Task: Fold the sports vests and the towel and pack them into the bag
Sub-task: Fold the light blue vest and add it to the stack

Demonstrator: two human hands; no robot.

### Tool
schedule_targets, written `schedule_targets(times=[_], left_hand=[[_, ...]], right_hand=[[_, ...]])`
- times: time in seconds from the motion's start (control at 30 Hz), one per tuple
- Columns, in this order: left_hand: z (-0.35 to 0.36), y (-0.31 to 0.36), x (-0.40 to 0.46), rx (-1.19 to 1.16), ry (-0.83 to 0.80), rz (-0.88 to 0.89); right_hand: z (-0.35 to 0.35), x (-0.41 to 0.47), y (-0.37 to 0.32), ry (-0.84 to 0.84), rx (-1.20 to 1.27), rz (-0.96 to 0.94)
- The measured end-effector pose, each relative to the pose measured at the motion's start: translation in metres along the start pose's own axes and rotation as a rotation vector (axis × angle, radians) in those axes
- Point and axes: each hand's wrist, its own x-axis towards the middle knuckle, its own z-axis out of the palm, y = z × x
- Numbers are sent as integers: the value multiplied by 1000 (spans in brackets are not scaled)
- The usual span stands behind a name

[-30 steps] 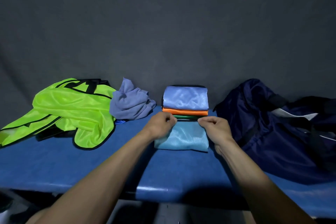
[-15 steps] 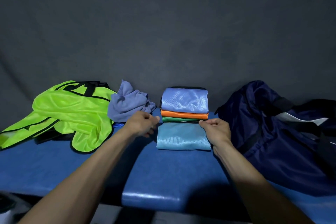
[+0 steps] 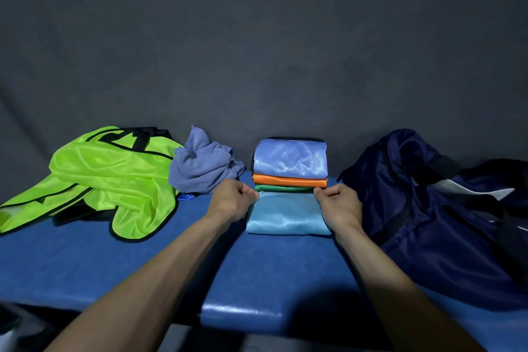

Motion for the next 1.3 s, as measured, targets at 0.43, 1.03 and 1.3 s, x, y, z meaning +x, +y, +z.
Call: schedule_targets(times=[0.43, 1.03, 1.3], left_hand=[[-12, 2, -17, 53, -144, 36], [-11, 8, -10, -211, -259, -178], [-11, 8, -3, 396, -15, 310]], right_hand=[[-21, -15, -6, -173, -360, -100], [-15, -10, 4, -108, -317, -188], [-11, -4, 5, -40, -355, -241]])
